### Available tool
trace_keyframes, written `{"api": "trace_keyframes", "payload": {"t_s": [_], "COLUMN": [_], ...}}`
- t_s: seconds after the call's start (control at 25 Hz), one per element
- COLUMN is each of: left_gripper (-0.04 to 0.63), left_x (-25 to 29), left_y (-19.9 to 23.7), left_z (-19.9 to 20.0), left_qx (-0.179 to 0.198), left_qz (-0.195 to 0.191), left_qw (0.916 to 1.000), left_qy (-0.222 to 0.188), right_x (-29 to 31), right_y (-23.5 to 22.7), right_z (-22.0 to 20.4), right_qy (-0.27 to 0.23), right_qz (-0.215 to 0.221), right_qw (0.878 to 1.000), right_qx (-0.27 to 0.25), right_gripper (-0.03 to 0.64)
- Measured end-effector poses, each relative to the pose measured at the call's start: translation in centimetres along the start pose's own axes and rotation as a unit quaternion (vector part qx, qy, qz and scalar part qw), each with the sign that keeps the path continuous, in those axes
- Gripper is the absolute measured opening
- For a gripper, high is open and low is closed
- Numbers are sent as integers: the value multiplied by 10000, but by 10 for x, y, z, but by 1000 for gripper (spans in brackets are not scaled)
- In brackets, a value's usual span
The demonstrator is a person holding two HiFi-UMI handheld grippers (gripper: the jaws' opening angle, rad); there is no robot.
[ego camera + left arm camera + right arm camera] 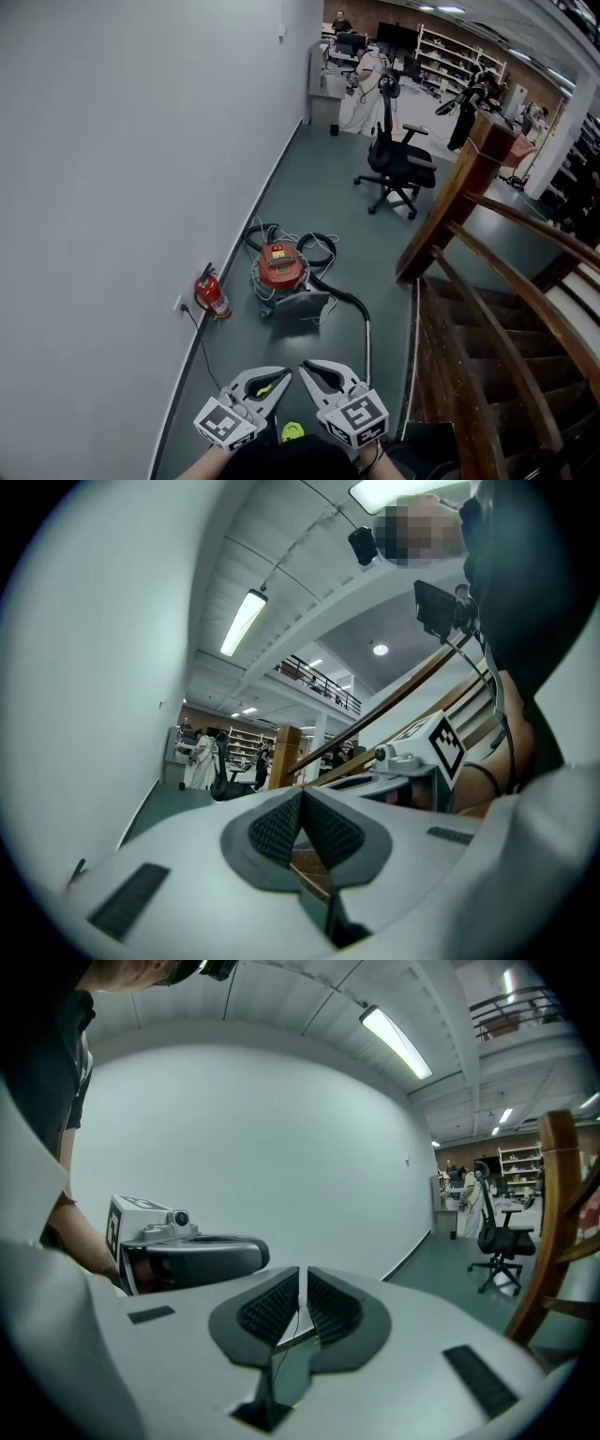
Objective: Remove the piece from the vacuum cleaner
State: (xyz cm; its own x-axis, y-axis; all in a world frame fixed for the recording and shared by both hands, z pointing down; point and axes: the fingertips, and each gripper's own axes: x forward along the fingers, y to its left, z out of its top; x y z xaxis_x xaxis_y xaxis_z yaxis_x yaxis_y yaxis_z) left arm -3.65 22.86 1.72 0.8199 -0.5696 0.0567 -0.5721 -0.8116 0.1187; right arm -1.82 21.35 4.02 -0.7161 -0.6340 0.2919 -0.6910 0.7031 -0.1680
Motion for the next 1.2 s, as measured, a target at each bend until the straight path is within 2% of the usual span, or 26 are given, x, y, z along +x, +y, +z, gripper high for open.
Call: {"api": "trace_keyframes", "payload": {"t_s": [0.24, 0.36, 0.48, 0.52, 0.64, 0.8, 1.04, 1.2], "left_gripper": [8, 8, 6, 6, 8, 8, 6, 6], "left_x": [29, 45, 60, 64, 74, 78, 91, 101], "left_y": [26, 48, 69, 74, 88, 110, 138, 150], "left_z": [-14, -9, -9, -7, 5, 7, 2, -2], "left_qx": [53, 31, -21, -46, -89, -189, -188, -244], "left_qz": [-202, -274, -394, -461, -603, -485, -555, -678], "left_qw": [9996, 9995, 9988, 9986, 9980, 9982, 9980, 9974], "left_qy": [165, 121, 291, 262, -188, -292, -222, 28], "right_x": [24, 41, 59, 65, 81, 98, 123, 132], "right_y": [-31, -50, -68, -72, -82, -90, -106, -120], "right_z": [2, 8, 13, 15, 19, 19, 21, 30], "right_qy": [41, -1, 21, 33, 85, 180, 325, 314], "right_qz": [-151, -277, -401, -431, -498, -535, -616, -738], "right_qw": [9998, 9995, 9990, 9988, 9983, 9979, 9970, 9959], "right_qx": [106, 178, 208, 238, 296, 328, 337, 421], "right_gripper": [21, 21, 21, 21, 21, 21, 21, 21]}}
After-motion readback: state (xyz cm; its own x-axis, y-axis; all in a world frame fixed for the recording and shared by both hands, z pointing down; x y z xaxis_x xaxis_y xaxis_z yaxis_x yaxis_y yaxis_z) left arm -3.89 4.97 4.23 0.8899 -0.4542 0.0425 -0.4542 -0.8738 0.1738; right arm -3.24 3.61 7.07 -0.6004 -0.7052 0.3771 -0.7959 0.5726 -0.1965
